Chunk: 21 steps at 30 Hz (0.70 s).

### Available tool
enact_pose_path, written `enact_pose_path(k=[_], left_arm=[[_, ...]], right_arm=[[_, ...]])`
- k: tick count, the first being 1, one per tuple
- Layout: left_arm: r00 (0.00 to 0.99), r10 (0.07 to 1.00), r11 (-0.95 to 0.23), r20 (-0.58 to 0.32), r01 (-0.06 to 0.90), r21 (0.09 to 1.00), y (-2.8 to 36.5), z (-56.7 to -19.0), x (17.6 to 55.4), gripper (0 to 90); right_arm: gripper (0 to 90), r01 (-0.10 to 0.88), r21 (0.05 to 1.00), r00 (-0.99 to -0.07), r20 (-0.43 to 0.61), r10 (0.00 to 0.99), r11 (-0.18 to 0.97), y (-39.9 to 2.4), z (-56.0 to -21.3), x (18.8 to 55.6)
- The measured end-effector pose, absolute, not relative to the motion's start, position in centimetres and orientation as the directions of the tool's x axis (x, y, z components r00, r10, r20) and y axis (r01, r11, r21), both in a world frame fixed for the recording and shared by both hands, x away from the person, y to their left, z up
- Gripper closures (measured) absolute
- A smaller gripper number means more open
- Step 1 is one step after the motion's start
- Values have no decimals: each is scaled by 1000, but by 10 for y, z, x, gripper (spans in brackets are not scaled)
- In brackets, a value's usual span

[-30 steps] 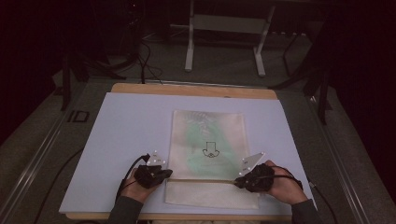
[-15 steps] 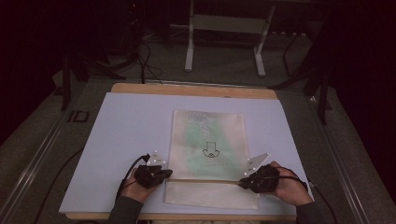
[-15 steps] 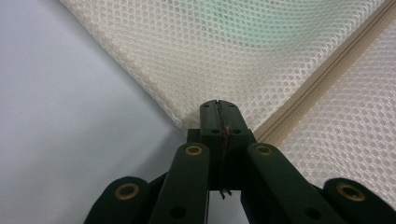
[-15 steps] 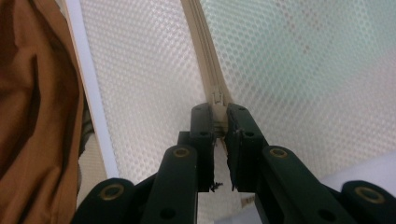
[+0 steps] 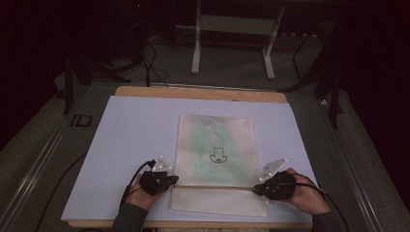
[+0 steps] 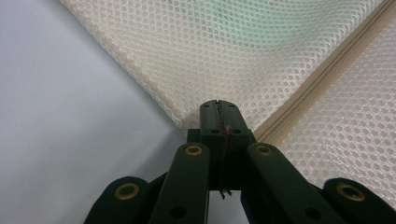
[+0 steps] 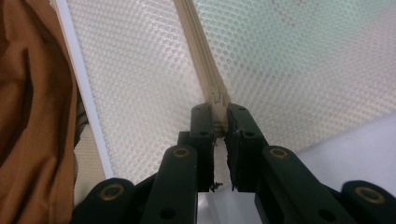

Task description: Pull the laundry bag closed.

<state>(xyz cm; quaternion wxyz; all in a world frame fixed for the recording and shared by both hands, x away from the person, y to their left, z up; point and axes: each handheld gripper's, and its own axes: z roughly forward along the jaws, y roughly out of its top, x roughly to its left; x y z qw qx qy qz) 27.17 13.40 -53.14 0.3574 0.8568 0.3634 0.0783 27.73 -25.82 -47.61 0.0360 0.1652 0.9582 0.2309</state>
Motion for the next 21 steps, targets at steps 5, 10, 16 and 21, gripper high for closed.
enact_pose_path(k=[5,10,16,21], left_arm=[[723,679,-480,-126,567,669,134,-531,272,895],[723,680,-480,-123,566,671,134,-531,271,895],[721,682,-479,-123,567,670,134,-531,271,895],[722,682,-483,-117,565,668,133,-531,271,895]], right_arm=[[823,316,452,-938,13,348,834,-264,-479,279],[823,329,444,-933,19,358,833,-269,-480,280],[822,347,445,-928,36,371,826,-275,-485,282],[822,361,444,-923,42,383,820,-279,-486,283]])
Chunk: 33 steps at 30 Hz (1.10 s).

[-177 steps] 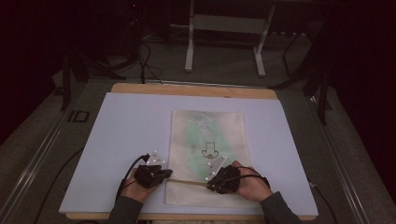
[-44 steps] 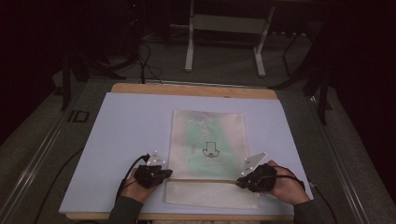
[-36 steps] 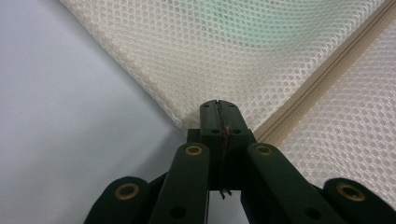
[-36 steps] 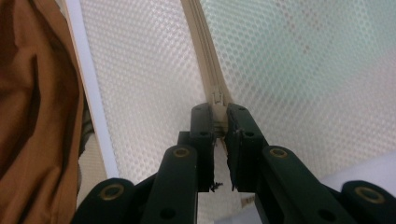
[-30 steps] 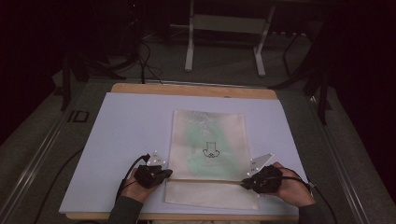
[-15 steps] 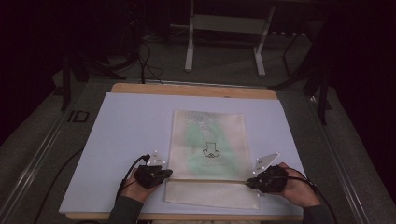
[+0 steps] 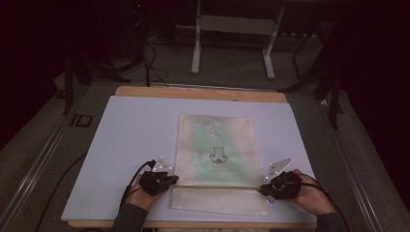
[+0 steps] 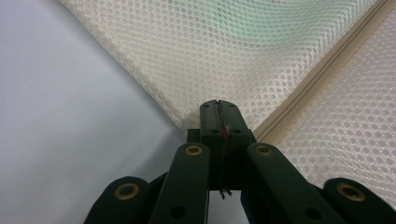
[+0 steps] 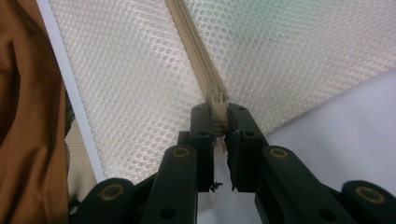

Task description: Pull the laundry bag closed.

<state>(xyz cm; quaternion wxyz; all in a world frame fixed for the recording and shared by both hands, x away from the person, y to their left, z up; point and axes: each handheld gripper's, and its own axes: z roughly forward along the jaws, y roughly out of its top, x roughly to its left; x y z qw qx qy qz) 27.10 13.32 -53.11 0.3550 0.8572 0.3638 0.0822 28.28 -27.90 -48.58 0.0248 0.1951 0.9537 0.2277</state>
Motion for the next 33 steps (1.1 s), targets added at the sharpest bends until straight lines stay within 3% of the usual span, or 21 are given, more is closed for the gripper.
enact_pose_path(k=[16,33], left_arm=[[720,685,-482,-111,562,672,132,-531,270,890],[725,679,-474,-118,555,684,133,-531,269,860]], right_arm=[[800,383,445,-913,51,404,810,-284,-489,285],[708,390,532,-899,42,436,752,-292,-479,285]])
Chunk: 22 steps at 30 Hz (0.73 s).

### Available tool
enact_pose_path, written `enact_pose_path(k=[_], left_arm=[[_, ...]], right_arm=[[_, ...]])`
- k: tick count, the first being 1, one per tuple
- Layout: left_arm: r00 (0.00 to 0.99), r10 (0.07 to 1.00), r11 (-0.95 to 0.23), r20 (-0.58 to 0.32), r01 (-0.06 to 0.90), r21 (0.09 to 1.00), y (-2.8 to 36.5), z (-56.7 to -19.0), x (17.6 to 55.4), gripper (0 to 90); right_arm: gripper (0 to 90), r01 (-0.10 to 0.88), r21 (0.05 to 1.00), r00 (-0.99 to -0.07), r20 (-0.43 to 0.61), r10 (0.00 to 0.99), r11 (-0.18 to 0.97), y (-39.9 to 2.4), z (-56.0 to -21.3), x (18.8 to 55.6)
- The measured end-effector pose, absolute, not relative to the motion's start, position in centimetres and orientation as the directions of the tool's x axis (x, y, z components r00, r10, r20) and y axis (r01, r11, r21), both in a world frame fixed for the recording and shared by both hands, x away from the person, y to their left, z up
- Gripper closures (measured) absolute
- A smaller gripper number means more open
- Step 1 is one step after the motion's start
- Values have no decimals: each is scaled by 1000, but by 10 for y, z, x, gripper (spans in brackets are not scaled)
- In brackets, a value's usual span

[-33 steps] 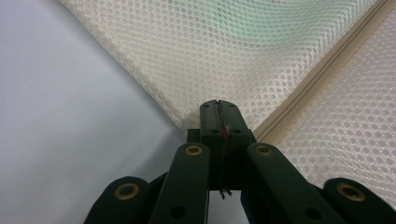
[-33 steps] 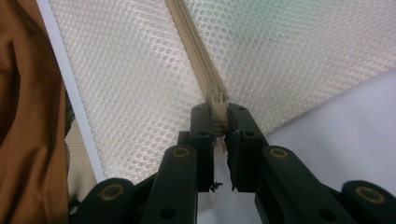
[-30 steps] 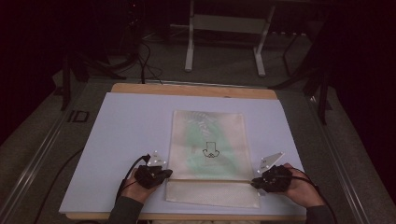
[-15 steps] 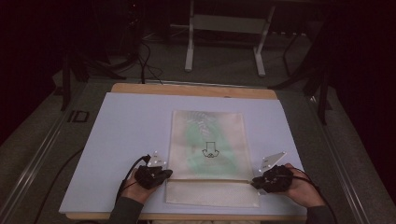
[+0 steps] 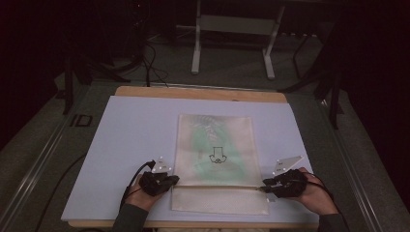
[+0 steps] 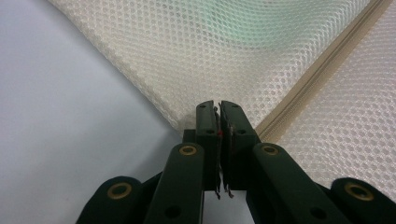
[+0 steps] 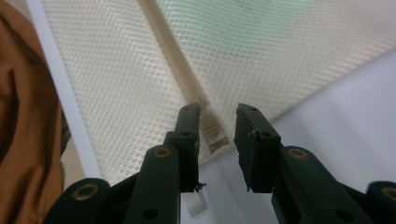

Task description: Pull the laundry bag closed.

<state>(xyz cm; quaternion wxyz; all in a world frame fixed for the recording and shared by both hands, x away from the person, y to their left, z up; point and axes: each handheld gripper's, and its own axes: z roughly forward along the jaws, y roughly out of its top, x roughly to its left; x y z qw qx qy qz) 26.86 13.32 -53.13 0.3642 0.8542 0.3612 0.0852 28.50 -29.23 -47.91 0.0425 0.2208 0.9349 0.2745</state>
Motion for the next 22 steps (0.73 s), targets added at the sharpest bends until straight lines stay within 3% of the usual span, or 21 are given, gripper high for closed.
enact_pose_path(k=[22], left_arm=[[694,716,-453,-83,551,700,141,-527,269,854]], right_arm=[[653,462,552,-845,35,534,694,-309,-485,292]])
